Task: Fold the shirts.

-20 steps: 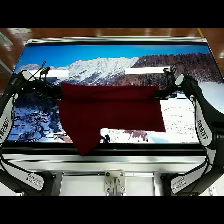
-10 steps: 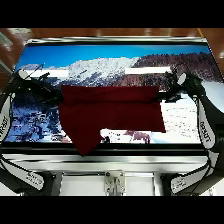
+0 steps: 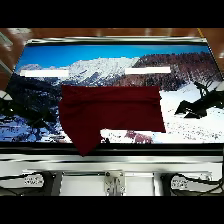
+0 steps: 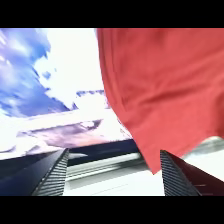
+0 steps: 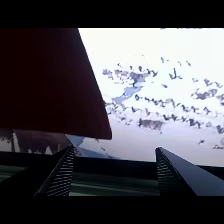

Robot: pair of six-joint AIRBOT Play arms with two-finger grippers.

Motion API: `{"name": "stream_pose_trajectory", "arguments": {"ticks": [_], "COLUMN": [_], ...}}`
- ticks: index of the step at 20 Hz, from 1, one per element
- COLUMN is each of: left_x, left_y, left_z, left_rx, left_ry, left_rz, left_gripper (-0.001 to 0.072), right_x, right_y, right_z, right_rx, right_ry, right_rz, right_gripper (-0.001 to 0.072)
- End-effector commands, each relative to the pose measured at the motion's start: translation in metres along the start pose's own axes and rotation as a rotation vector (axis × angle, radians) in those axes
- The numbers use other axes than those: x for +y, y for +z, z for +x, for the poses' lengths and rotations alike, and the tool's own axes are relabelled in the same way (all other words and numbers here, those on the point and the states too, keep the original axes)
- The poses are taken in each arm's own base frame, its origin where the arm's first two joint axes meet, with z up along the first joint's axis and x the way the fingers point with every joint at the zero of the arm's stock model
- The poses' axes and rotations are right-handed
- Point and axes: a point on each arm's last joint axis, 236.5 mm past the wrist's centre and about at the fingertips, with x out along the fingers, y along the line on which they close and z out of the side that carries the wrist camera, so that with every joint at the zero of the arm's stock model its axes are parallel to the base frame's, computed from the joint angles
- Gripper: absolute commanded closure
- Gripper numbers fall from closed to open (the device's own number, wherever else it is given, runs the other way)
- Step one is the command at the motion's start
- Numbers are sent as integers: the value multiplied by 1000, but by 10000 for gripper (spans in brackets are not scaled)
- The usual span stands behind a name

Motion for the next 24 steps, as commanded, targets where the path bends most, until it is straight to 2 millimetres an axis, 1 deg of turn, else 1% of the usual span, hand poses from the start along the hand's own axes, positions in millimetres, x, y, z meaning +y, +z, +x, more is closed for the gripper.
{"name": "stream_pose_trajectory", "arguments": {"ticks": [1,3,8,11,12,13,14,15,16,17,18,20,21,22,24], "left_x": [-14,-14,-28,-35,-37,-38,-38,-38,-37,-37,-37,-39,-38,-38,-36], "left_y": [-25,-30,-31,-40,-42,-43,-42,-41,-40,-40,-41,-46,-48,-49,-49], "left_z": [42,58,79,96,100,103,104,104,104,103,102,98,96,94,88], "left_rx": [-49,-43,-20,41,54,60,59,53,50,51,54,74,84,87,77], "left_ry": [-141,-137,-103,-101,-102,-99,-98,-95,-95,-97,-100,-117,-126,-133,-143], "left_rz": [-52,-59,8,16,20,23,25,25,24,22,22,25,19,14,15], "left_gripper": [53,55,56,64,179,376,549,615,664,664,664,665,665,665,664], "right_x": [4,6,6,6,5,4,3,6,9,13,16,21,24,22,21], "right_y": [-30,-34,-31,-31,-31,-30,-30,-37,-51,-65,-74,-85,-87,-88,-82], "right_z": [1,7,9,9,9,9,12,20,32,46,58,76,83,87,93], "right_rx": [8,18,2,3,0,-3,-1,23,69,111,133,142,139,130,95], "right_ry": [106,117,118,117,113,111,106,112,117,128,137,161,175,170,174], "right_rz": [56,60,65,65,65,72,103,119,117,110,115,149,167,182,218], "right_gripper": [93,93,93,93,93,93,93,93,92,86,40,30,31,31,31]}}
